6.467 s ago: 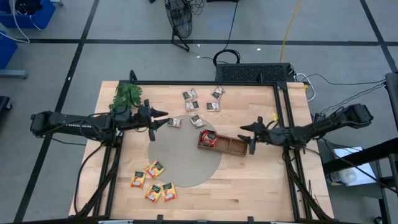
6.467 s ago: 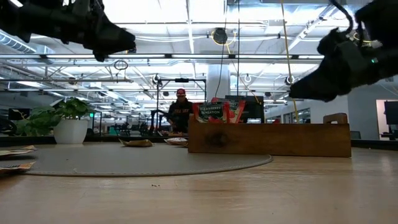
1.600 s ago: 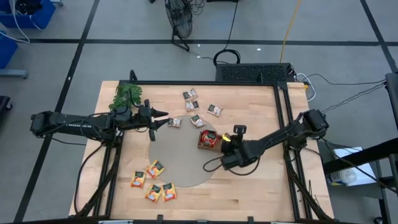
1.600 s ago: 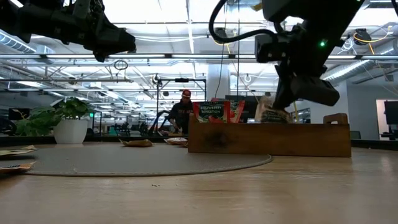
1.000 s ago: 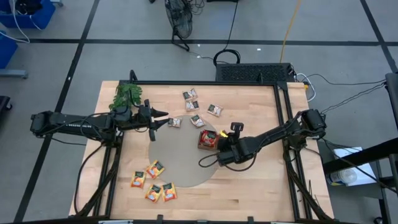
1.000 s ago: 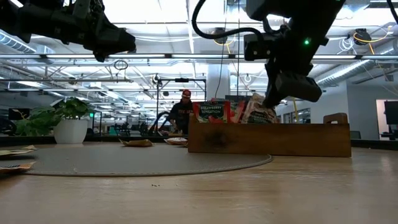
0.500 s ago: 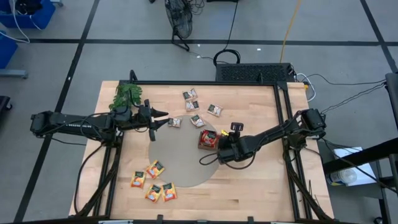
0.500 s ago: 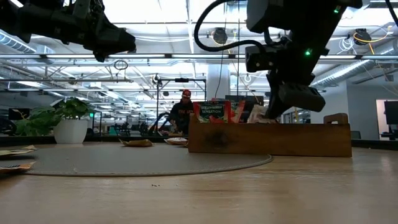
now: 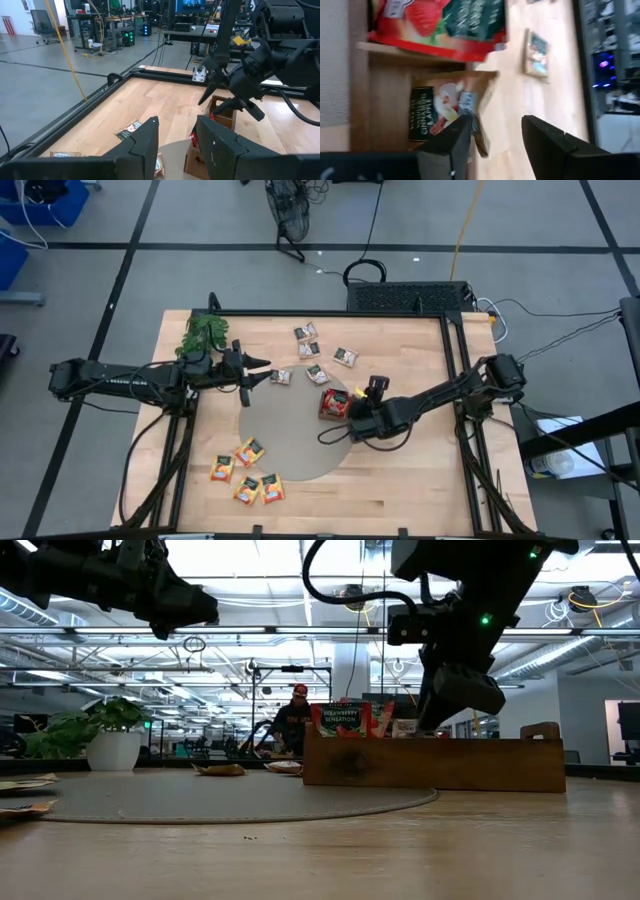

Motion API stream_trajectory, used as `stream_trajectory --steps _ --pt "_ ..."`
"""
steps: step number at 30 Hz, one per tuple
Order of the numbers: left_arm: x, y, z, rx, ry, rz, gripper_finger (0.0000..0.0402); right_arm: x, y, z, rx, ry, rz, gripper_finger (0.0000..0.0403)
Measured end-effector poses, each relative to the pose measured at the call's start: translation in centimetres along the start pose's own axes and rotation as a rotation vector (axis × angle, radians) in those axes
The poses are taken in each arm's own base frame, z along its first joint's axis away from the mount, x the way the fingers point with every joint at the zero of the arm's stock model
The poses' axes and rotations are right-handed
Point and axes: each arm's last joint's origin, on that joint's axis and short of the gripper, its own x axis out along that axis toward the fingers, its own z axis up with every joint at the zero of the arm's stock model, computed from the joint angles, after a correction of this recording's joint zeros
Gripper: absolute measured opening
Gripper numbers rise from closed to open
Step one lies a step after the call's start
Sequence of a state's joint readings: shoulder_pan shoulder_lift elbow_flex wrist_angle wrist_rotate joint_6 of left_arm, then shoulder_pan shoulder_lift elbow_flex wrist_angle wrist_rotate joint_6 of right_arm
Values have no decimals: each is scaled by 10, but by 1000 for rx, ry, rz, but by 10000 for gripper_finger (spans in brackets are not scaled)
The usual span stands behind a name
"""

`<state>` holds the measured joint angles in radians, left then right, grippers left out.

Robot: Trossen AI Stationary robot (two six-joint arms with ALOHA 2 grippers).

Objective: Pick & Place Tea
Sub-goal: Put the brown tea bag into the middle section of the wooden organizer

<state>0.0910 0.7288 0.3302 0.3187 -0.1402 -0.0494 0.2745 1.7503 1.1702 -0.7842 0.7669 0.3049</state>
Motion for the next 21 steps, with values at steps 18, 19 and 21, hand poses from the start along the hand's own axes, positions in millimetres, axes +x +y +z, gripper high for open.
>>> stream_trajectory --steps 18,19,21 --pt "0 0 0 0 0 0 136 -38 -23 17 66 -216 305 83" --pt "0 0 0 0 0 -1 136 -37 -20 18 47 -218 348 58" --pt "0 0 0 0 -1 0 136 -33 -17 20 8 -198 414 16"
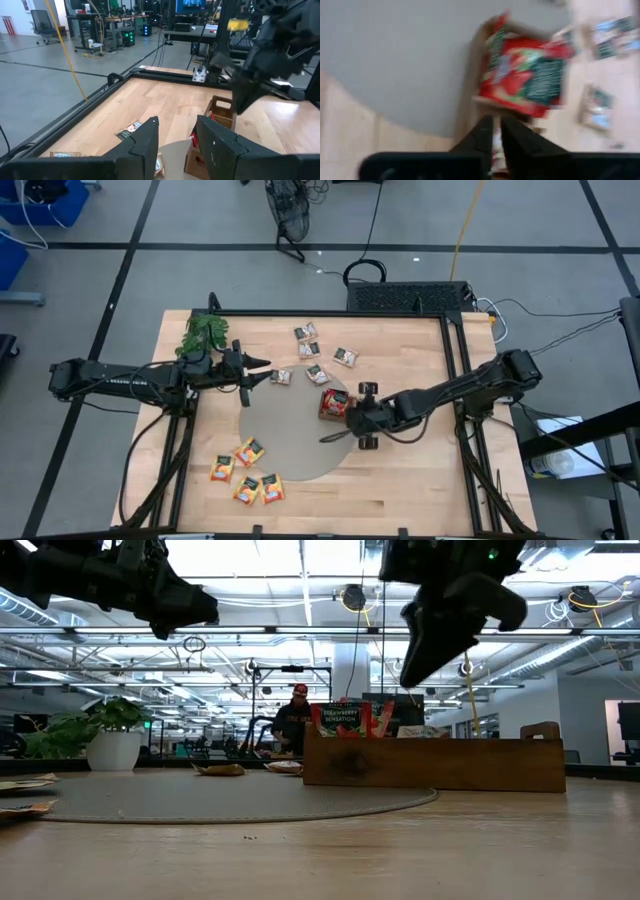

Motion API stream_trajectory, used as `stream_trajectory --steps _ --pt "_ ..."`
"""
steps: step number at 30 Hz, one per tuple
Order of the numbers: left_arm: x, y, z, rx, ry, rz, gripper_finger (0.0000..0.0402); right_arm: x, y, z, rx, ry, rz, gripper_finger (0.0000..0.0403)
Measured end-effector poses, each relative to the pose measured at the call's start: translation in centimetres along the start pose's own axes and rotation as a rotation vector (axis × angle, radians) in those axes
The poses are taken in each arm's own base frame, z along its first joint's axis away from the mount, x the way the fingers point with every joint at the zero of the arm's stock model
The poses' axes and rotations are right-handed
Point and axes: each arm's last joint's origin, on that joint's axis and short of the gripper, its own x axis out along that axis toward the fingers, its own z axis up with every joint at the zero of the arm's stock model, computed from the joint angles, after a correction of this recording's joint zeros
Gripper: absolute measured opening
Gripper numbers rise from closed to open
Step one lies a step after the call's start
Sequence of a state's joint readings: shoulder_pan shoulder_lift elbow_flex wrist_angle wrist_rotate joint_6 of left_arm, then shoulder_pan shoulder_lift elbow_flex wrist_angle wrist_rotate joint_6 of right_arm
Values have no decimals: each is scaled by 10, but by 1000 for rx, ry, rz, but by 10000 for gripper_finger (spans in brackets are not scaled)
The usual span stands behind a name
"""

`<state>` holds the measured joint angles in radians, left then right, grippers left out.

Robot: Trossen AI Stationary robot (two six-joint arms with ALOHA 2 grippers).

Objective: Pick & Place Tea
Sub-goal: Put the brown tea bag into the middle section of the wooden organizer

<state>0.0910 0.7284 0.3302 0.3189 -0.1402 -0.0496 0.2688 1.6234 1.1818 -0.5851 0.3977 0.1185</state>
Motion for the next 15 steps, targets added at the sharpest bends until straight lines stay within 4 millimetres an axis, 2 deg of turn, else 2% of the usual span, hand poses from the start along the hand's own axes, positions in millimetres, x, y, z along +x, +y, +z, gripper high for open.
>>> stream_trajectory --steps 3,7,15 --pt "0 0 0 0 0 0 136 11 -1 3 33 86 75 4" --pt "0 0 0 0 0 0 136 30 -1 -6 22 223 65 1" --pt "0 0 0 0 0 0 136 53 5 -12 14 297 98 0"
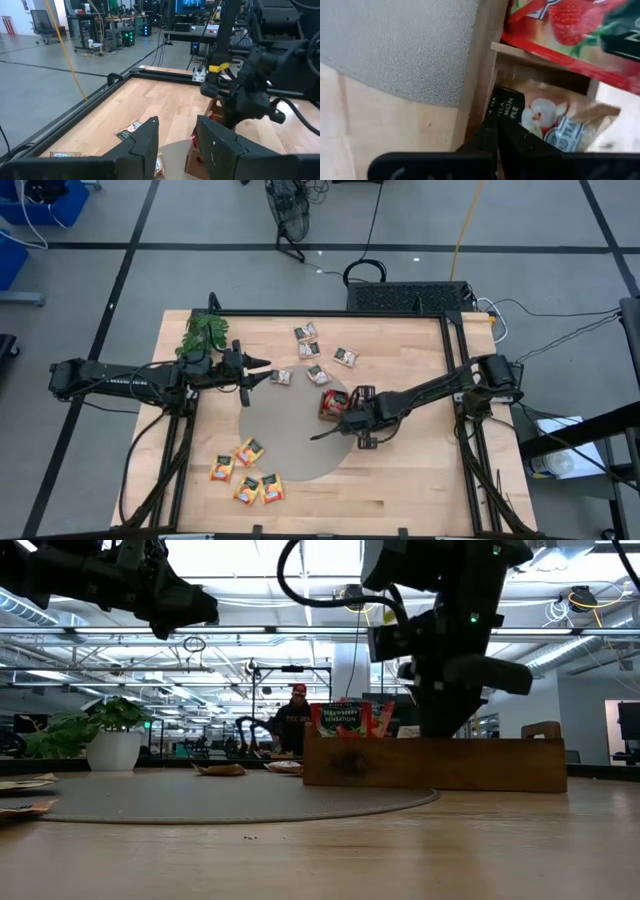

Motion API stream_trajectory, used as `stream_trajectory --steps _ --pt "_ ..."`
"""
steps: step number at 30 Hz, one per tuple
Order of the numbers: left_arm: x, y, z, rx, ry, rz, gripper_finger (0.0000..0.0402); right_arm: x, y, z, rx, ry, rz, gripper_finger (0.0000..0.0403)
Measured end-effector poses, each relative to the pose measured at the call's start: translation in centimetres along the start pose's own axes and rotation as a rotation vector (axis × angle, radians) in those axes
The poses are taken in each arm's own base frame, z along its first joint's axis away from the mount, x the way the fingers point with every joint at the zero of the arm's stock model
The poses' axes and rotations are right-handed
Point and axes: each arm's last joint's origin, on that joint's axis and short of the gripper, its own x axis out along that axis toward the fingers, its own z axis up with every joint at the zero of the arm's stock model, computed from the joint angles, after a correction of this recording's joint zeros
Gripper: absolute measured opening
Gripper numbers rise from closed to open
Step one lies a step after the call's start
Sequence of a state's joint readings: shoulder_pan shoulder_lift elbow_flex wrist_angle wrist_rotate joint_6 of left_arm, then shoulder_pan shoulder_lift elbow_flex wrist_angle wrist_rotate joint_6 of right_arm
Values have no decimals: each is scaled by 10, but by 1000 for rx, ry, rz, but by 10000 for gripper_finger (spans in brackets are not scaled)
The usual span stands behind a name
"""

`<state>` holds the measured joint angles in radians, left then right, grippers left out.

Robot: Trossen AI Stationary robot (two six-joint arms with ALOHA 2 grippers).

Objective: Pick & Place Tea
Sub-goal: Put the brown tea bag into the middle section of the wooden organizer

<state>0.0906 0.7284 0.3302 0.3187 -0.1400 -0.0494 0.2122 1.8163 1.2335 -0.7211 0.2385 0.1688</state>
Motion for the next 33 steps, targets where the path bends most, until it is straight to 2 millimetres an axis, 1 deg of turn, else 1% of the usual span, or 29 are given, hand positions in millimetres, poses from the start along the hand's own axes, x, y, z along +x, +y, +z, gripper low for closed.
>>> stream_trajectory --steps 3,5,8,11,18,23,33 --pt "0 0 0 0 0 0 136 7 2 -1 10 23 49 0" --pt "0 0 0 0 0 0 136 14 1 -3 10 40 49 0" --pt "0 0 0 0 0 1 136 19 0 -5 22 60 32 0" --pt "0 0 0 0 0 0 136 21 -2 -7 27 63 -41 0" --pt "0 0 0 0 0 0 136 19 1 -12 -24 60 -215 0" --pt "0 0 0 0 0 0 136 18 5 -11 -56 40 -216 0" --pt "0 0 0 0 0 0 136 16 7 -11 -106 34 -211 0"
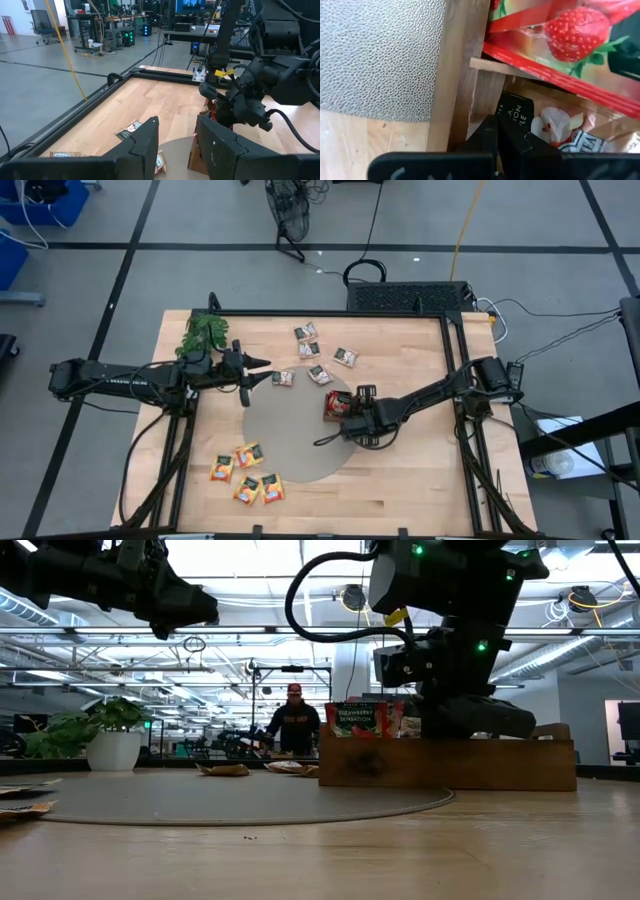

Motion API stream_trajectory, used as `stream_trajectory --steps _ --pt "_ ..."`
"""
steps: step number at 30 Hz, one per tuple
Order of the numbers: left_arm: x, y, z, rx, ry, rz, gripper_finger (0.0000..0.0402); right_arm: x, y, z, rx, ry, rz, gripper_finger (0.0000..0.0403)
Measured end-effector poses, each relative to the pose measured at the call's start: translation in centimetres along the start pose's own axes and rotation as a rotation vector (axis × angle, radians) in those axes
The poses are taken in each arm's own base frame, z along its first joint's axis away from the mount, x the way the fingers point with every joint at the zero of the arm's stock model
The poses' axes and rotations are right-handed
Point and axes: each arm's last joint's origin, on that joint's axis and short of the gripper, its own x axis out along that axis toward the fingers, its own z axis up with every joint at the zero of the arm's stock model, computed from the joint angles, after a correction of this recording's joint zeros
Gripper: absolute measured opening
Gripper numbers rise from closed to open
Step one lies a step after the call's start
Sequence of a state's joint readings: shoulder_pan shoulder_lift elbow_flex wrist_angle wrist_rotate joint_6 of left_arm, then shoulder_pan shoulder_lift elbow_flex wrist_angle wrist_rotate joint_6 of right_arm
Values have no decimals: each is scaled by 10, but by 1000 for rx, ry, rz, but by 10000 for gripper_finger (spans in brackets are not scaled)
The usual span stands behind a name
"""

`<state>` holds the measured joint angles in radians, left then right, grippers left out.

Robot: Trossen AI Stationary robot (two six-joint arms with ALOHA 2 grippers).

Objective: Pick & Place Tea
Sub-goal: Put the brown tea bag into the middle section of the wooden organizer

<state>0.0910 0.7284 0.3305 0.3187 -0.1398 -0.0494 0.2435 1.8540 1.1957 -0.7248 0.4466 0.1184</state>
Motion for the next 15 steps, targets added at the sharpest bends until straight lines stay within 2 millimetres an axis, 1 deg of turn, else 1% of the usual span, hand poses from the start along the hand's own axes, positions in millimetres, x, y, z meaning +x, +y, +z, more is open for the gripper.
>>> stream_trajectory --steps 4,7,10,15 --pt "0 0 0 0 1 0 136 -5 -2 0 10 -10 4 0" --pt "0 0 0 0 1 0 136 -13 -6 -1 35 -32 8 0" --pt "0 0 0 0 1 0 136 -26 -11 -3 71 -64 15 0" --pt "0 0 0 0 1 0 136 -58 -22 -9 128 -153 28 0"
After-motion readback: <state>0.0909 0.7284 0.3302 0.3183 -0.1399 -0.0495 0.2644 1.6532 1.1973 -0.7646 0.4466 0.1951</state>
